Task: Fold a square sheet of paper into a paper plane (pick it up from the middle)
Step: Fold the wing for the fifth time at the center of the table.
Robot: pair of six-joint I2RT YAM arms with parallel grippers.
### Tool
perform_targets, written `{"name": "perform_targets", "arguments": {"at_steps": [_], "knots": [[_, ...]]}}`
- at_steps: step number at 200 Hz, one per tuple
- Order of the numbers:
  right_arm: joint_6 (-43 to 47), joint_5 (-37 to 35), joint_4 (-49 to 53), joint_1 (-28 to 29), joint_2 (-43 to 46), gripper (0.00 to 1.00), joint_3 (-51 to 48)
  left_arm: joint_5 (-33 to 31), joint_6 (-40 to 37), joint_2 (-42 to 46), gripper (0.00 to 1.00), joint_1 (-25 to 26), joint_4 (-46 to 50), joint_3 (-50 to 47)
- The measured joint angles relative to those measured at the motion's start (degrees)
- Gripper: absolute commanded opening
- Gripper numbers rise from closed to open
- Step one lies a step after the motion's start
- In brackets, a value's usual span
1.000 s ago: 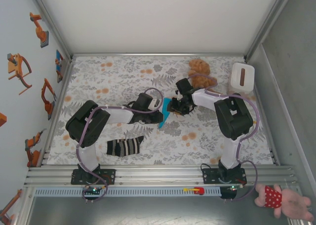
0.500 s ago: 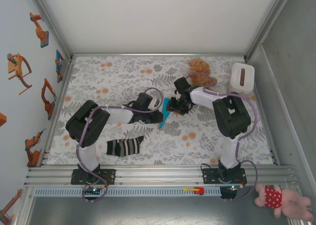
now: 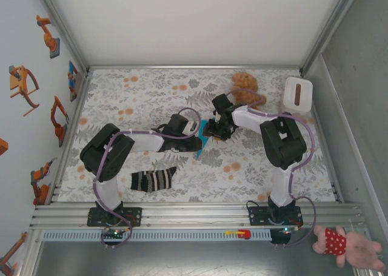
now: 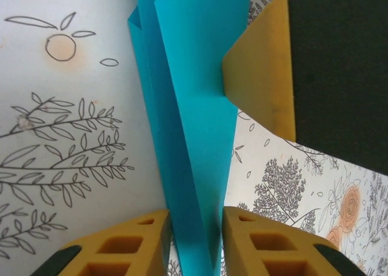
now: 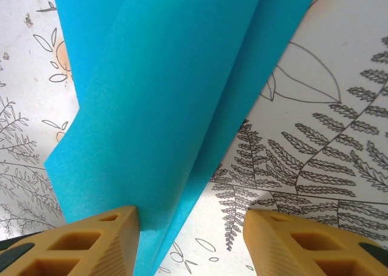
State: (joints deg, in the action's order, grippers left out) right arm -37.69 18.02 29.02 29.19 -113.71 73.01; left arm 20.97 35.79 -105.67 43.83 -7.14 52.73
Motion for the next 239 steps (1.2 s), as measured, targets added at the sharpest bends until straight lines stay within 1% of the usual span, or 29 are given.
{"name": "perform_targets", "arguments": {"at_steps": [13,36,54,75,109,134,239], "knots": [[0.0,-0.2,0.2,0.1,-0.1,0.52,0.2,-0.5,0.0,1.1,0.36,0.1,1.0,-0.3],[0.0,-0.6,0.5,0.2,-0.2,0.51,0.4,-1.8,0.3,4.3,0.36,0.2,2.1,-1.2],[0.0,-0.7,0.8,0.3,-0.4,0.52,0.6,-2.3,1.1,7.1,0.33,0.2,1.8,-2.0],[0.0,-0.7,0.9,0.3,-0.4,0.52,0.6,-1.6,2.5,8.5,0.26,0.2,0.2,-2.6],[0.0,-0.7,1.4,0.3,-0.7,0.52,1.0,1.5,5.5,6.4,0.18,0.2,-4.7,-2.7],[0.0,-0.7,1.6,0.3,-0.8,0.52,1.1,3.3,7.4,3.5,0.17,0.3,-7.5,-2.7],[0.0,-0.9,1.9,0.3,-1.0,0.51,1.1,3.9,8.5,-1.0,0.13,0.5,-7.2,-1.6]]}}
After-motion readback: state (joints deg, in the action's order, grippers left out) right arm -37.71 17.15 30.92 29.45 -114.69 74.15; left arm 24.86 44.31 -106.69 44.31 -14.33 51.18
